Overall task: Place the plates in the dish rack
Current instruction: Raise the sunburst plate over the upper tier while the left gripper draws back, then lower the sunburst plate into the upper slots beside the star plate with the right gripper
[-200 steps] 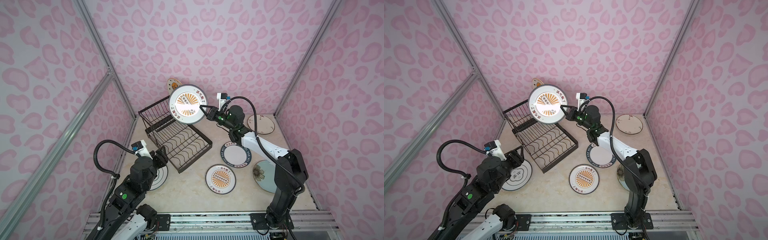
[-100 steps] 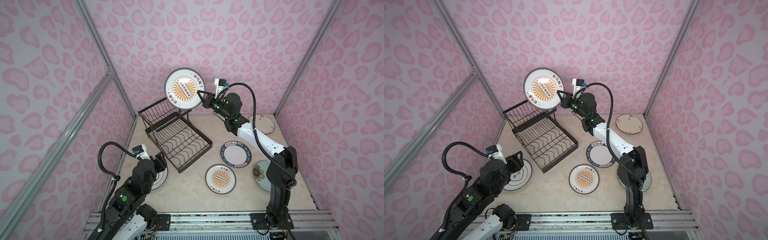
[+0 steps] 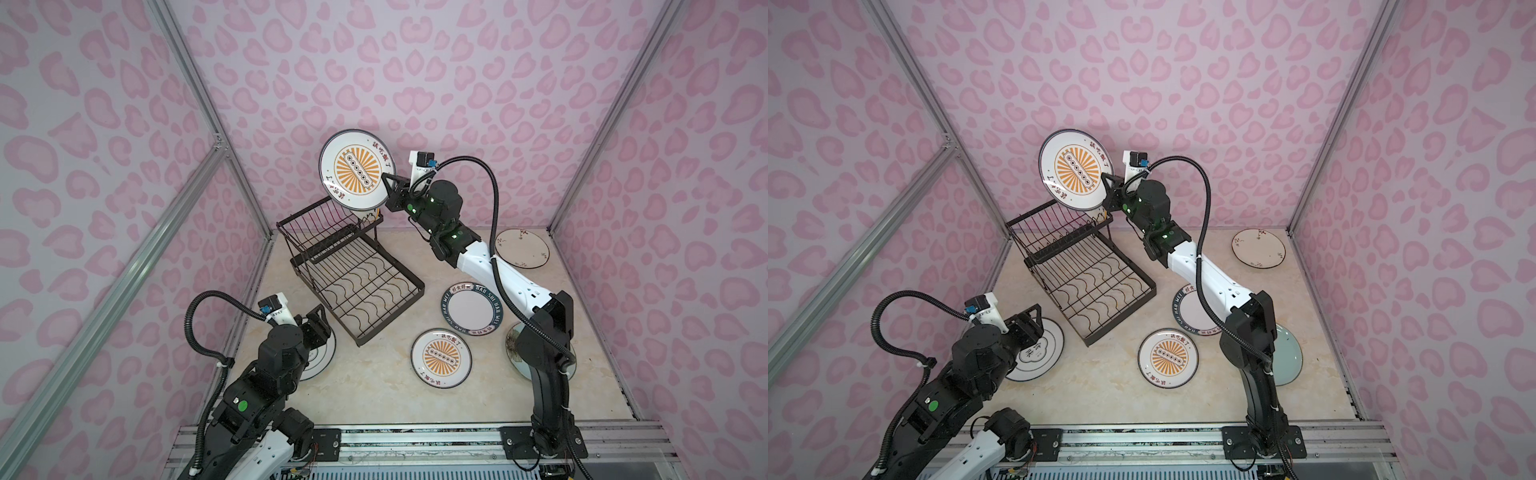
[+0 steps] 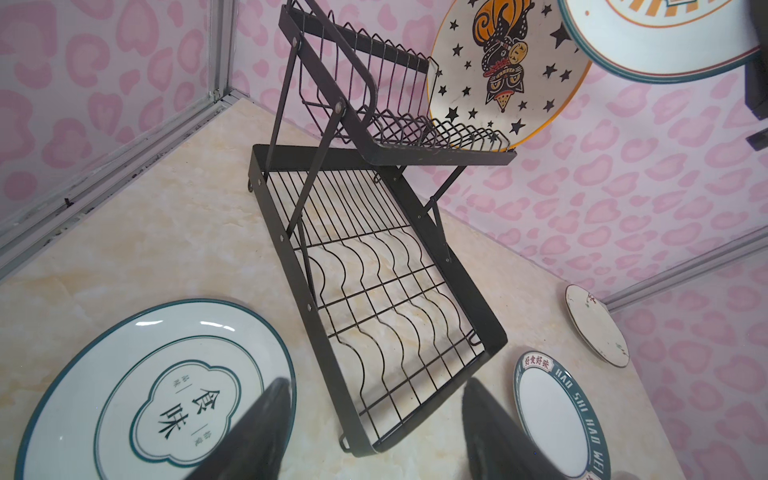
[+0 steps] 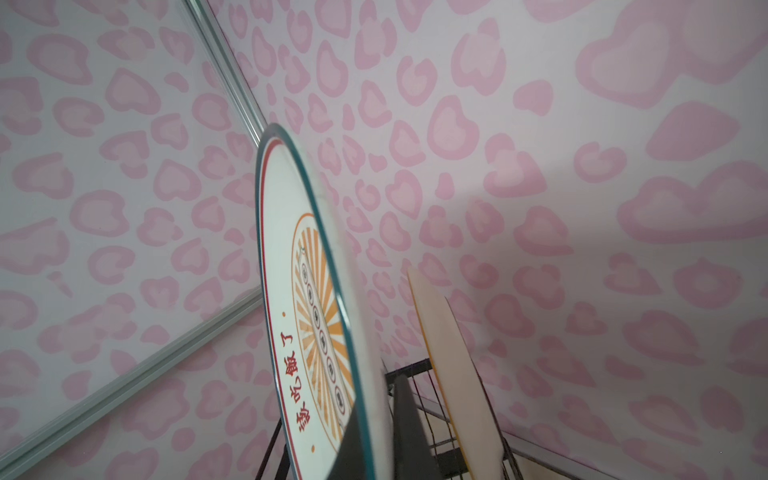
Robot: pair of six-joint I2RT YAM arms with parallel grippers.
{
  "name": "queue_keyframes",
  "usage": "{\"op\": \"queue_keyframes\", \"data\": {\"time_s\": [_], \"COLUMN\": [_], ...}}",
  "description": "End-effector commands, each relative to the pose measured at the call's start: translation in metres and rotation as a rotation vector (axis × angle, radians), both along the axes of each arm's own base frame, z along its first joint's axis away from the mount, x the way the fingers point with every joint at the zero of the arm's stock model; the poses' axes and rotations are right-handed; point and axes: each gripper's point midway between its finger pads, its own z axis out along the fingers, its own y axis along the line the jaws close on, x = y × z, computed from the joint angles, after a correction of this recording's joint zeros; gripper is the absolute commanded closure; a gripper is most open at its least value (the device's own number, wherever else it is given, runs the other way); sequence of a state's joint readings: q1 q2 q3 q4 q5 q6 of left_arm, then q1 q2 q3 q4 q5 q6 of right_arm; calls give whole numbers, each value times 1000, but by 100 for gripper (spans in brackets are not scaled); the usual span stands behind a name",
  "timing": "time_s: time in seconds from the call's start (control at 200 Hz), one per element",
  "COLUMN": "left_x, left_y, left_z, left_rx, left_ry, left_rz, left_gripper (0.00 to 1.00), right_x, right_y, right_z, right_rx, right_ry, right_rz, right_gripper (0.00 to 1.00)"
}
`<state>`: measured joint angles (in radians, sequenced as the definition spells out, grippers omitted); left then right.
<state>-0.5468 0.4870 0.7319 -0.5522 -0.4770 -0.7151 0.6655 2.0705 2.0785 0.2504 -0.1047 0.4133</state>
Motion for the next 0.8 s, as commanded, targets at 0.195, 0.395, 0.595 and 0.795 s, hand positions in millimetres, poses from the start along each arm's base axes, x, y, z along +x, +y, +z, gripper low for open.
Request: {"op": "queue_keyframes", "data": {"time_s": [0.195, 0.395, 0.595, 0.795], "left_x": [-5, -12, -18, -20], "left_y": [4, 13, 17, 19], "left_z": [1, -4, -9, -13], "left_rx": [-27, -26, -46, -43], "left_ry": [-8, -12, -14, 0], "left_rz": [14, 42, 53, 59], "left_gripper": [32, 32, 31, 31], "right_x": [21, 36, 42, 39], "right_y": [20, 36, 42, 50], "right_z": [-13, -35, -45, -53], "right_rx": [-114, -197, -226, -289], "right_ry": [-75, -95, -134, -189], "right_rz": [-191, -256, -318, -383], "right_gripper": [100, 100, 100, 100]}}
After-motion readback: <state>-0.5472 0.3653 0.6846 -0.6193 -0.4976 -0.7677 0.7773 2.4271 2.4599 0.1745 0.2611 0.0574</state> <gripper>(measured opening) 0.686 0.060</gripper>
